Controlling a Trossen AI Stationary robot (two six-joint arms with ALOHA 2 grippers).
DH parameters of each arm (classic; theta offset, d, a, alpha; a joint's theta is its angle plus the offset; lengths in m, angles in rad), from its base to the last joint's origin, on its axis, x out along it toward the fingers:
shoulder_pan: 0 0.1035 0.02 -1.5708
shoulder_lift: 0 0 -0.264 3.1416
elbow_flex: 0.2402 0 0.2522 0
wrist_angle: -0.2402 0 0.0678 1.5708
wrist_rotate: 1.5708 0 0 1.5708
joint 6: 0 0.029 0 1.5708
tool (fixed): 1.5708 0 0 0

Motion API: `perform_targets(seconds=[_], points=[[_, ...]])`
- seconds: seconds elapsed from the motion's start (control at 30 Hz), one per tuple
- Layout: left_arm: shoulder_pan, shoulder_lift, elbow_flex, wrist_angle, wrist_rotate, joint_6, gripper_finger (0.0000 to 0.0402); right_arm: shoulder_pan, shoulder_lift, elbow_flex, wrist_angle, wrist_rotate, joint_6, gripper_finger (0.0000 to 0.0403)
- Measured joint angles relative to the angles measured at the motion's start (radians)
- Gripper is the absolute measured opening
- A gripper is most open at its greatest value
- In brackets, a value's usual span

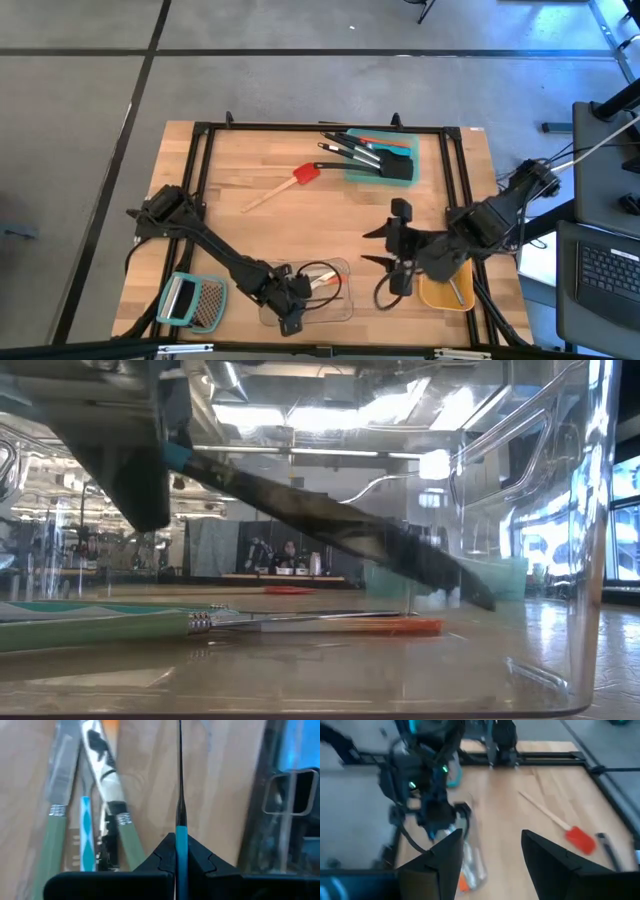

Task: Pick & Place Kitchen Items
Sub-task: Put the blue table knife into the transparent bin

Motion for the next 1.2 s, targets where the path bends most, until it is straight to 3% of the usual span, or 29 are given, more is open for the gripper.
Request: perform_targets(seconds=[0.23, 0.73, 1.2], points=[[0.023, 0.0, -0.013, 0.032, 0.112, 0.047, 0.0004, -0.001, -0.147, -0.223, 0.205, -0.029, 0.086, 0.0202], [0.088, 0.014, -0.018, 0.041, 0.179, 0.16, 0.0004, -0.024, -0.162, -0.229, 0.2, -0.027, 0.073, 0.0202], [0.095, 0.07, -0.018, 0.112, 0.145, 0.231, 0.0011, -0.03, -0.163, -0.229, 0.175, -0.027, 0.07, 0.0202]])
